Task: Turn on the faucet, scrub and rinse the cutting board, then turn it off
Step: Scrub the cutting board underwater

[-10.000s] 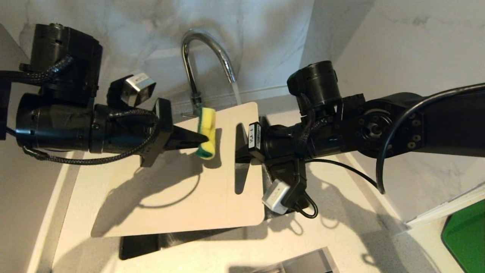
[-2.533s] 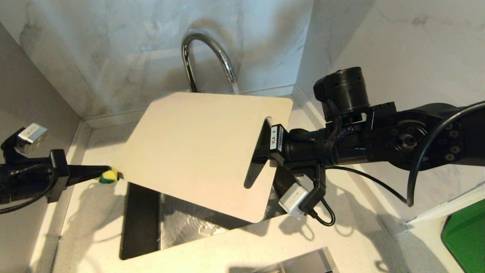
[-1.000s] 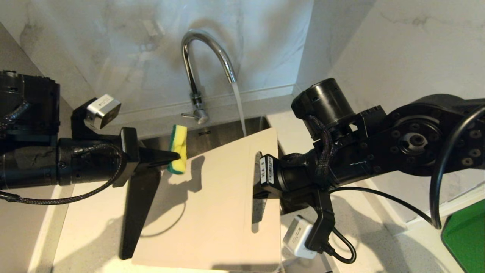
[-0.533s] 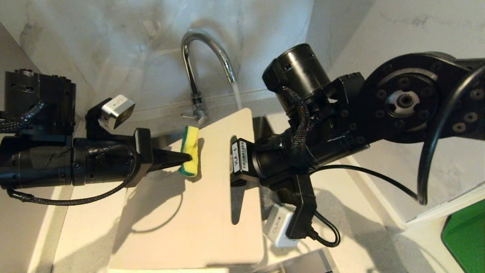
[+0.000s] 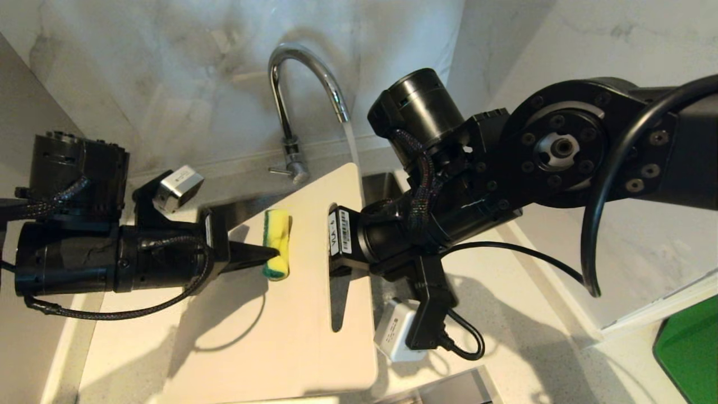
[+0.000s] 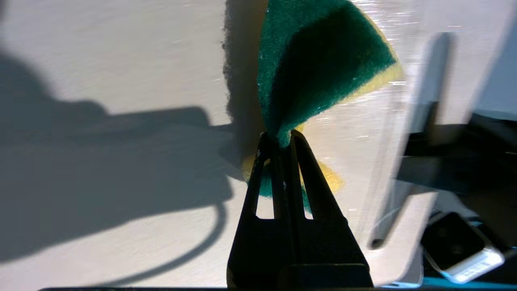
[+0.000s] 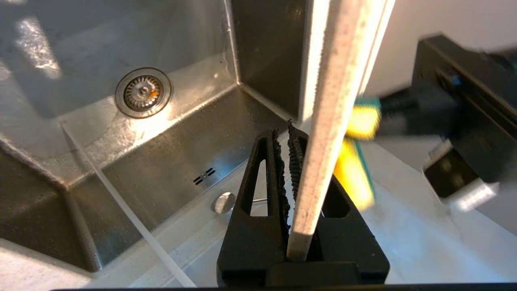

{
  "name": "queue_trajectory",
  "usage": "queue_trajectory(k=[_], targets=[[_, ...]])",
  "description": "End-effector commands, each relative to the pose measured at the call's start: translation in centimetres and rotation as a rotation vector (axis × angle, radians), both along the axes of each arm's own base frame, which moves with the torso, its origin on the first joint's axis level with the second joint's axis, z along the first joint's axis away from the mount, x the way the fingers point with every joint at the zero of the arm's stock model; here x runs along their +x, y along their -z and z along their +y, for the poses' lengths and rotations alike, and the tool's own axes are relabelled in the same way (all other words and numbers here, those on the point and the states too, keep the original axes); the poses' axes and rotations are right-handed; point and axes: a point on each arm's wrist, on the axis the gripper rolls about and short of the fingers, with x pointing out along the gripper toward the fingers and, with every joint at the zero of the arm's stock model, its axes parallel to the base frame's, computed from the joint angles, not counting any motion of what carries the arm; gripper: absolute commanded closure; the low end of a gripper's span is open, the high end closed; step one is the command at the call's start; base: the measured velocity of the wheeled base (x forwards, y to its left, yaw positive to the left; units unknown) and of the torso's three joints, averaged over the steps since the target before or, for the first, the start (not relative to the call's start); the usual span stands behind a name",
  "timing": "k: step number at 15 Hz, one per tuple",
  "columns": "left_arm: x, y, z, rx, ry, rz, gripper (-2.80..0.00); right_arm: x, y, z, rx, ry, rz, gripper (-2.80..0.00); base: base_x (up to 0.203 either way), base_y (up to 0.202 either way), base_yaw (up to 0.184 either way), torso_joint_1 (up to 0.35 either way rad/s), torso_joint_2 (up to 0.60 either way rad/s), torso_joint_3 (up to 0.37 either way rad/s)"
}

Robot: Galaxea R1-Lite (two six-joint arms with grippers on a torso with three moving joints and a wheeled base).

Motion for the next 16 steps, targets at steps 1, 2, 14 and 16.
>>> queue_trajectory(k=[1, 2, 14, 16], targets=[[0.5, 1.5, 1.2, 0.02, -0.043, 0.039, 0.0, 0.0, 0.0, 0.0, -0.004, -0.012, -0.008, 0.0, 0.0, 0.0, 0.0, 0.0, 0.0, 0.0], [0.8, 2.1, 2.0, 0.024, -0.071, 0.042, 0.0, -0.1, -0.1, -0.1, -0.002, -0.013, -0.009, 0.0, 0.0, 0.0, 0.0, 0.0, 0.0, 0.0], [2.2, 10.2, 12.8, 0.112, -0.234, 0.119, 0.0, -0.6, -1.5, -1.5, 0.033, 0.014, -0.031, 0.0, 0.0, 0.0, 0.0, 0.0, 0.0, 0.0], [2.3, 10.3, 14.1, 0.123, -0.265, 0.107, 0.0, -0.6, -1.6, -1.5, 0.036, 0.014, -0.034, 0.0, 0.0, 0.0, 0.0, 0.0, 0.0, 0.0]])
